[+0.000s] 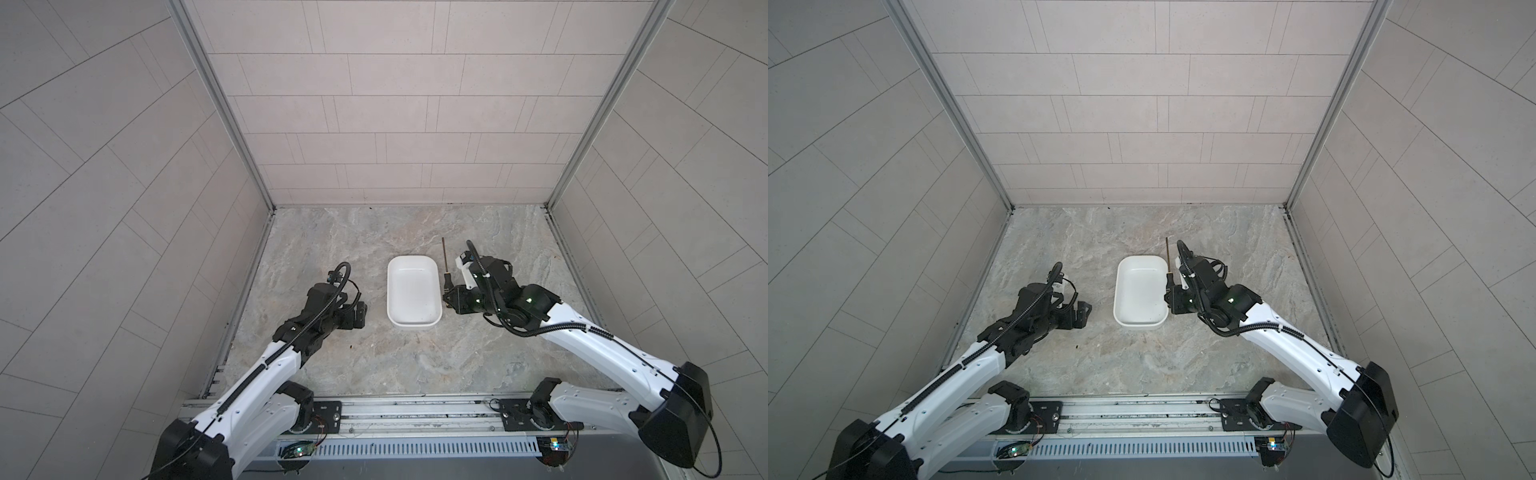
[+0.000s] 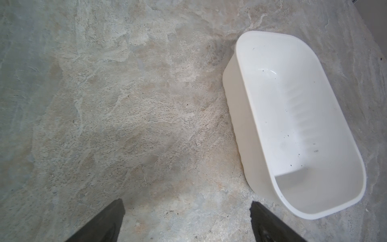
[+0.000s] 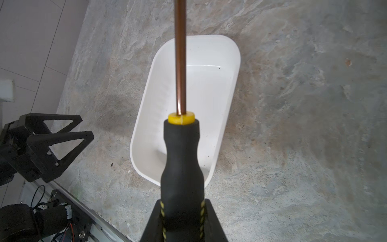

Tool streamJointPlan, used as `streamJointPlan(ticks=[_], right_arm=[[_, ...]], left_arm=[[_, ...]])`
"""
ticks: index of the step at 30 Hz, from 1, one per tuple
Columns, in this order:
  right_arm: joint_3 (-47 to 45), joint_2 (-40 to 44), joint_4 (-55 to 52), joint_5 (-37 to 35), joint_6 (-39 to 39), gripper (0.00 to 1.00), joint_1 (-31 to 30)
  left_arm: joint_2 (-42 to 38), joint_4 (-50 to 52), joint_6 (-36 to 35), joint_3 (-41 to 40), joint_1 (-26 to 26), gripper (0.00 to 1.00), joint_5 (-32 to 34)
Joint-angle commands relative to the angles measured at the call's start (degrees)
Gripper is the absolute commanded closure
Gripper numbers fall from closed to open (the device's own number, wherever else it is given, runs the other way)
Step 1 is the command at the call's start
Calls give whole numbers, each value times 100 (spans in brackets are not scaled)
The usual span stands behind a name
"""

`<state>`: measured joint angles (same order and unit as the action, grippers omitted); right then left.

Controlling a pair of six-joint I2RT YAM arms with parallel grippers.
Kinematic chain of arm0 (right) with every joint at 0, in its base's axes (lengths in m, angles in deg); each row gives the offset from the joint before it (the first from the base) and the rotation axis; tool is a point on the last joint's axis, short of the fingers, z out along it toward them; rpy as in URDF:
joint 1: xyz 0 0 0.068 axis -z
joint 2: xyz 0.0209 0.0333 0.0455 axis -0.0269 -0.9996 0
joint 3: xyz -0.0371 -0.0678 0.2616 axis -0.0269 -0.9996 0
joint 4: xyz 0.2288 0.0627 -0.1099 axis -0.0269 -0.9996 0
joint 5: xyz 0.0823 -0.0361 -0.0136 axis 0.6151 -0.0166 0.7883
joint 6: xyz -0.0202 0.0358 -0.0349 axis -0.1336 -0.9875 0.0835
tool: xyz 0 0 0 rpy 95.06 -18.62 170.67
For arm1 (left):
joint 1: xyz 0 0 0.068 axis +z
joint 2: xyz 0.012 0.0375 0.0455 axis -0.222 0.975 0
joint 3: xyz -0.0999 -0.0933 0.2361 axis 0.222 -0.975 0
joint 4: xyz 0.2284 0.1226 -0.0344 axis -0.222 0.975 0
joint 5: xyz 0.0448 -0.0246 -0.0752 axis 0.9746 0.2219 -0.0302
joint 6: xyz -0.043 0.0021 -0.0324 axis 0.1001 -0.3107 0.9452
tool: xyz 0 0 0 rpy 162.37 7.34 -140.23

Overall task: Put the screwdriver in the bin
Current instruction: Place the screwdriver into the bin.

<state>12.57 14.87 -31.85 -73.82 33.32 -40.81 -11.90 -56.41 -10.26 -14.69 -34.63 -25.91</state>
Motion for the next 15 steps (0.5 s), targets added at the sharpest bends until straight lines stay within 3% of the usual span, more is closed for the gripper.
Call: streamJointPlan(ticks=[1, 15], right_arm=[[286, -452, -70, -395, -149, 100, -258], [988, -2007, -517, -675, 73, 100, -692]], left_arm=[[-53, 70, -88, 180, -35, 0, 108], [-42, 35, -139, 162, -38, 0, 51]])
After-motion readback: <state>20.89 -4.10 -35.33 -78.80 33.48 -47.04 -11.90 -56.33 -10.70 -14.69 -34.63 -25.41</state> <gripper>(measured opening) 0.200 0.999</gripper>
